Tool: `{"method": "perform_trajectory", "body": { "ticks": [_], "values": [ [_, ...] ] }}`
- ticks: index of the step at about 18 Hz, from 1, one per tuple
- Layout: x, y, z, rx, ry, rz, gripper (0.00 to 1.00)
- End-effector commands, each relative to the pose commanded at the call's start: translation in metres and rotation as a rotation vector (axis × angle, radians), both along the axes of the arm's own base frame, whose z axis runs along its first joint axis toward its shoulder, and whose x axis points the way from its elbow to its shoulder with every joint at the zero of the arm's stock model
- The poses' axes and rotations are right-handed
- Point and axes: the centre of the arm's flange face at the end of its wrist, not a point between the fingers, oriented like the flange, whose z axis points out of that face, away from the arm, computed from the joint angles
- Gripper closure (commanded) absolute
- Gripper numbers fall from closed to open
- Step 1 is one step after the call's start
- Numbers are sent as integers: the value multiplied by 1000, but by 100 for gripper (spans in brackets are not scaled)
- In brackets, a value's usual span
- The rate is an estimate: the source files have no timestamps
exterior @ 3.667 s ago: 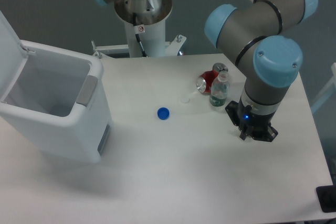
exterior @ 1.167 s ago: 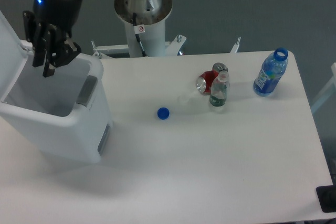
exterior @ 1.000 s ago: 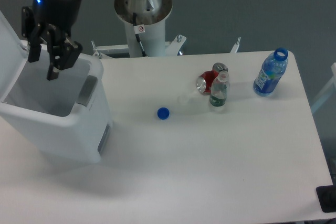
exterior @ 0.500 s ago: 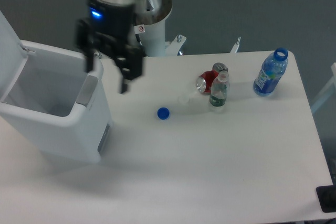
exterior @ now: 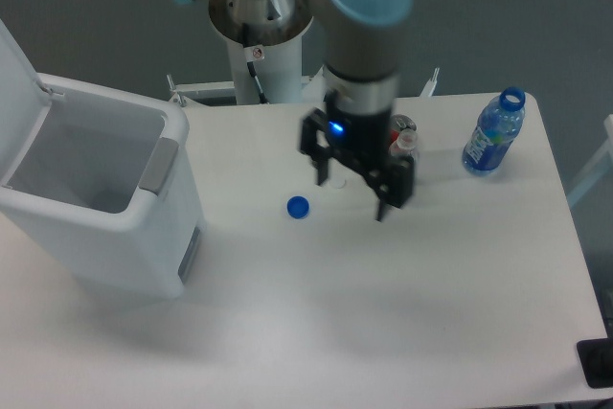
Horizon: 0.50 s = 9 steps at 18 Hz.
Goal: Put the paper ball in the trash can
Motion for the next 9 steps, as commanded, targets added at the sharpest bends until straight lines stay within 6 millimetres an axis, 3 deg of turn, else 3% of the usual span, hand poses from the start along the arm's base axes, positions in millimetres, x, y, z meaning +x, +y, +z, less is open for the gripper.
{"method": "perform_trajectory", "body": {
  "ticks": [5, 9],
  "values": [
    [-47, -14, -41, -86, -10, 16, 0],
    [-55, -12, -56, -85, -9, 21, 0]
  ]
}}
